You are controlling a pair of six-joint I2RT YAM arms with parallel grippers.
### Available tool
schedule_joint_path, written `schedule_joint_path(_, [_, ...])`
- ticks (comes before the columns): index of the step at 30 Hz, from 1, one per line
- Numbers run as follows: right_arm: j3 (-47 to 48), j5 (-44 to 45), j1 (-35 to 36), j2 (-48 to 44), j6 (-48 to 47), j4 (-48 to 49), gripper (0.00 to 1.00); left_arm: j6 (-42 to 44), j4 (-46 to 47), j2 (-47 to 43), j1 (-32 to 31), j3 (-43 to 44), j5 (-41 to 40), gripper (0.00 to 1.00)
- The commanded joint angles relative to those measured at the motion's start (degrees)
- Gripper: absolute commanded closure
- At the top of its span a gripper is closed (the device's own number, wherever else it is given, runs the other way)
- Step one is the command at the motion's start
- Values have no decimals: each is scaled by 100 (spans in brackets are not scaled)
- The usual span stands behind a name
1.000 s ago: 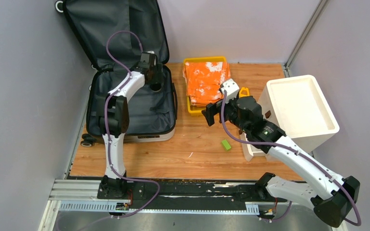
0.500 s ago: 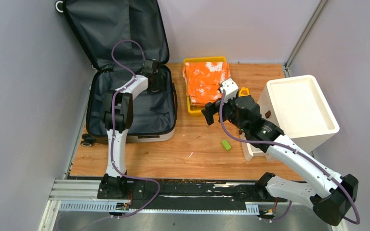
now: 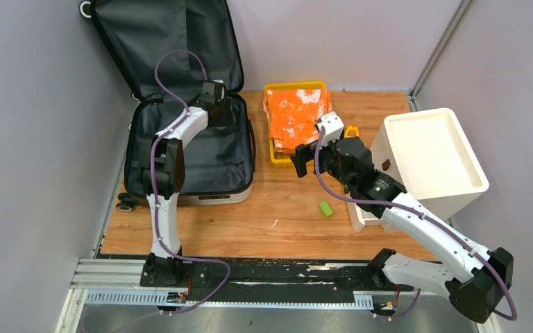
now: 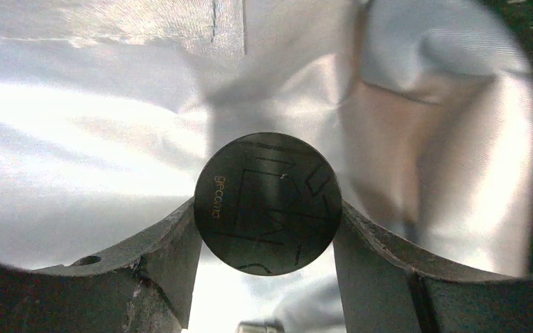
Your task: Open, take out, and arrange the luggage
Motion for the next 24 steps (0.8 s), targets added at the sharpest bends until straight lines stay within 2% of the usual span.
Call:
schedule_joint_path(1, [196,402,10,-8,549,135,1,268,-36,-955,16,35,323,55])
schedule_joint_path(4, [511,541,2,60,826,-270,2,452,-246,-1360,1,-12,797,55])
schedule_joint_path(6, [742,885,-20,137,1336,-565,4,782,-290,-1654,-41,-133,1297,54])
schedule_joint_path(8, [852,870,-155,149,1686,-750,6,1067,-296,-1956,-148,-279,1705,54])
schedule_joint_path(12, [900,435,-358,40,2213,-700,9,1747,-254,-2633,-503,-639,2312,55])
schedule_joint_path(18, [1109,-515,-508,168,2909,-677,13,2739,-95,-3788,-1364,-1492,2960,58])
schedule_joint_path(24, [974,-1283,-548,135,3652,-351,22,2998,355,-4847,-1873,-2613,3734,59])
